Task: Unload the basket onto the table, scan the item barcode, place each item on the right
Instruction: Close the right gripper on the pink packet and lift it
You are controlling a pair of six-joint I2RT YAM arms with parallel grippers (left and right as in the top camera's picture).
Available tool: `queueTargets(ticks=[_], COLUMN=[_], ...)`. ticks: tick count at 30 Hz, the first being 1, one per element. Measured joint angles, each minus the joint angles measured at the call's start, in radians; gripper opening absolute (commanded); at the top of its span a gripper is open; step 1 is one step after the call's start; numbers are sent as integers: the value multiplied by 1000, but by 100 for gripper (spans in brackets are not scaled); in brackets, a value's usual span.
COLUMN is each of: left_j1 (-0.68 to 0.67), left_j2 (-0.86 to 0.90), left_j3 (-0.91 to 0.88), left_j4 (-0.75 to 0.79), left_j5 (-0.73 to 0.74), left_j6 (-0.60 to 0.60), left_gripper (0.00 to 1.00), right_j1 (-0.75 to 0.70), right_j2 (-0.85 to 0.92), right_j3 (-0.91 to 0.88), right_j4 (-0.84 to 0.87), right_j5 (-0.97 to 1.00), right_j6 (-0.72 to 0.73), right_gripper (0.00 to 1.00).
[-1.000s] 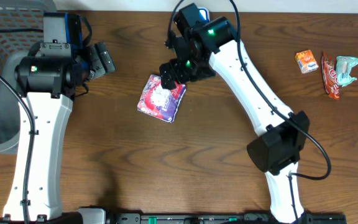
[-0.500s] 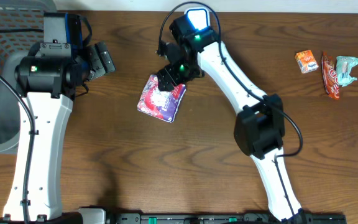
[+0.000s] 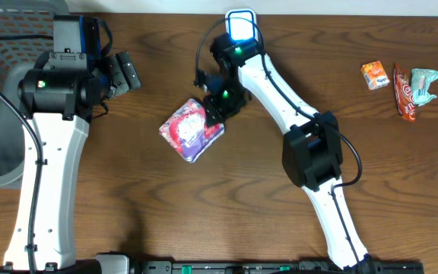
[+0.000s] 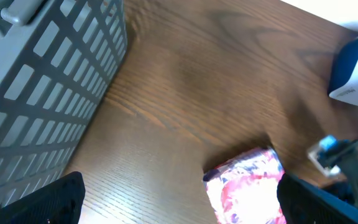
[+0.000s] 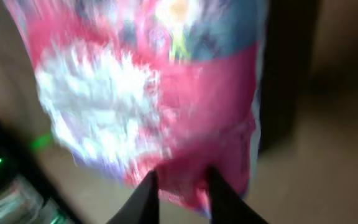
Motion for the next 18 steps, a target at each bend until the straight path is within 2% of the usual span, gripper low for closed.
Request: queueTargets(ticks=[3, 8, 12, 17, 18], left_j1=[0, 0, 0, 0, 0], left_j2=[0, 0, 0, 0, 0], left_j3=[0, 0, 0, 0, 0], left_j4=[0, 0, 0, 0, 0], left_j5=[0, 0, 0, 0, 0], left_j6=[0, 0, 0, 0, 0], left_gripper=[98, 98, 98, 98, 98], right_j1=[0, 2, 3, -11, -19], right_j2=[0, 0, 0, 0, 0], right_j3=[-1, -1, -1, -2, -2], right_j4=[-103, -216, -143, -2, 19], right_j5=[-8, -44, -42, -43, -42], right_j6=[3, 7, 33, 92, 98], right_gripper=[16, 32, 40, 40, 45])
